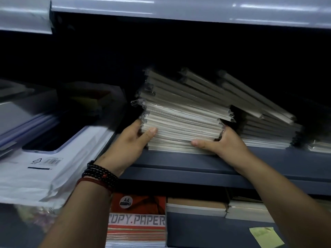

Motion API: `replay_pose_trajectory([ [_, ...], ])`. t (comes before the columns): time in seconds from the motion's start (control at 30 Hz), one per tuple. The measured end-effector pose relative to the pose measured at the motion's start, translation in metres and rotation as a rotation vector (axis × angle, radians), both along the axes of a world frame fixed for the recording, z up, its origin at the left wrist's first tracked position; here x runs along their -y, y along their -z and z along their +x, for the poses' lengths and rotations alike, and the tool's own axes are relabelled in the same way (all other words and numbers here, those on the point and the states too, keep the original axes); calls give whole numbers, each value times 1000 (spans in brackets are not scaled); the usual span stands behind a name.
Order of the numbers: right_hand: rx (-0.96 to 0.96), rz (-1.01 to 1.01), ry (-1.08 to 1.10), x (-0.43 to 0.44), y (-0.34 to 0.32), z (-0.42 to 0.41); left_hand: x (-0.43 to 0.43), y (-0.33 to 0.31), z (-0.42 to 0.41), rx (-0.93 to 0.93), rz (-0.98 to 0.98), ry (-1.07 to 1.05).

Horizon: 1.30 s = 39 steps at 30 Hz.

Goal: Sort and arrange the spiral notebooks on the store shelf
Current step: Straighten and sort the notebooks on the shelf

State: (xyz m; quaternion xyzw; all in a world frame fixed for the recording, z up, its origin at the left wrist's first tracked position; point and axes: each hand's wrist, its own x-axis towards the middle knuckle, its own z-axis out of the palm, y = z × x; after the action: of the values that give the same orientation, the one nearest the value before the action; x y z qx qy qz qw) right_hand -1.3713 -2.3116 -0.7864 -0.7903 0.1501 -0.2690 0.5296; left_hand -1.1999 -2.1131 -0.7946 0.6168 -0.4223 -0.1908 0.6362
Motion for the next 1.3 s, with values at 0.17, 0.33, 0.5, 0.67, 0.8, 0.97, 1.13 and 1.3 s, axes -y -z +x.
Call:
replay_pose_trajectory([
  [0.17, 13, 74, -1, 1, 2, -1, 5, 6, 5, -93, -45, 57],
  [0.33, 57, 146, 14, 4, 2, -2, 6, 6, -1, -91, -34, 51],
  [0.5, 0, 197, -35, 8, 3, -1, 18, 6, -10, -37, 213, -58],
  [0.67, 85, 308, -52, 8, 3, -6, 16, -7, -16, -169, 77, -117],
  [0.8, 197, 422, -47, 5, 2, -6, 34, -9, -21, -480, -289, -257],
  [0.97, 441, 897, -109, 15, -6, -14, 41, -28, -12, -593, -239, -229],
  [1.13, 284, 814, 246, 14, -6, 14, 51, -28, -6, -566, -214, -153],
  [1.3, 172, 763, 271, 16, -7, 22, 57, -24, 1, -520, -217, -143],
])
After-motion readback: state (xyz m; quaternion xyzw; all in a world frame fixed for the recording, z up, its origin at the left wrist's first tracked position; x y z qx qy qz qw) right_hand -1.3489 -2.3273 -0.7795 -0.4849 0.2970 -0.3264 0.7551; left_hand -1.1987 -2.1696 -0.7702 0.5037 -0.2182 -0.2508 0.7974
